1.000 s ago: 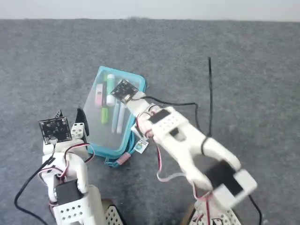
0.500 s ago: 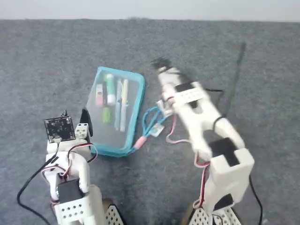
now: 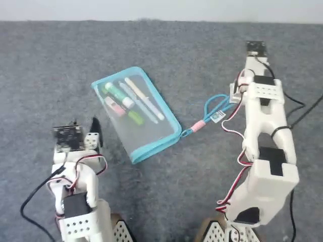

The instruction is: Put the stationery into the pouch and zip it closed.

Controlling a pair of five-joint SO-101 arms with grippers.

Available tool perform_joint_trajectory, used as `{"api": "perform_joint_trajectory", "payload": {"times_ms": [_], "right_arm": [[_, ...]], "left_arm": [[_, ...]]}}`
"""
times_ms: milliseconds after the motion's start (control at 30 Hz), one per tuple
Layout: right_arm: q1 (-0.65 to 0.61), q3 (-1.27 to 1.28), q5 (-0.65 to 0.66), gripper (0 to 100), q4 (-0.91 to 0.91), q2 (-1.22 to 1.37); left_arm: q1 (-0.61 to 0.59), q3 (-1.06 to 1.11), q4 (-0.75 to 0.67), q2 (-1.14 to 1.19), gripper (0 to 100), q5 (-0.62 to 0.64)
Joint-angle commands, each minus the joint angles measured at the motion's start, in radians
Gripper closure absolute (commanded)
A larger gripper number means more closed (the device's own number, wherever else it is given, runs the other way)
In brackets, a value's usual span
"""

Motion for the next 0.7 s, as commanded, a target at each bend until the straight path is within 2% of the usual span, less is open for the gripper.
{"api": "perform_joint_trajectory", "payload": {"times_ms": [0, 67, 167, 333, 467, 667], "right_arm": [[0.004, -0.072, -0.009, 90.6, 0.128, -0.067], [-0.013, -0.063, -0.009, 86.1, 0.177, -0.125], [-0.031, -0.006, -0.011, 85.3, 0.188, -0.232], [-0.084, 0.157, -0.009, 85.3, 0.125, -0.380], [-0.114, 0.255, 0.012, 85.3, 0.061, -0.433], [-0.125, 0.272, 0.044, 85.3, 0.054, -0.433]], "left_arm": [[0.130, -0.013, 0.066, -0.021, 82, -0.104], [0.195, -0.019, 0.110, -0.021, 82, -0.150], [0.245, -0.053, 0.186, -0.021, 81, -0.204], [0.328, -0.119, 0.308, -0.021, 72, -0.238], [0.396, -0.031, 0.296, -0.021, 73, -0.373], [0.408, 0.022, 0.244, -0.021, 73, -0.419]]}}
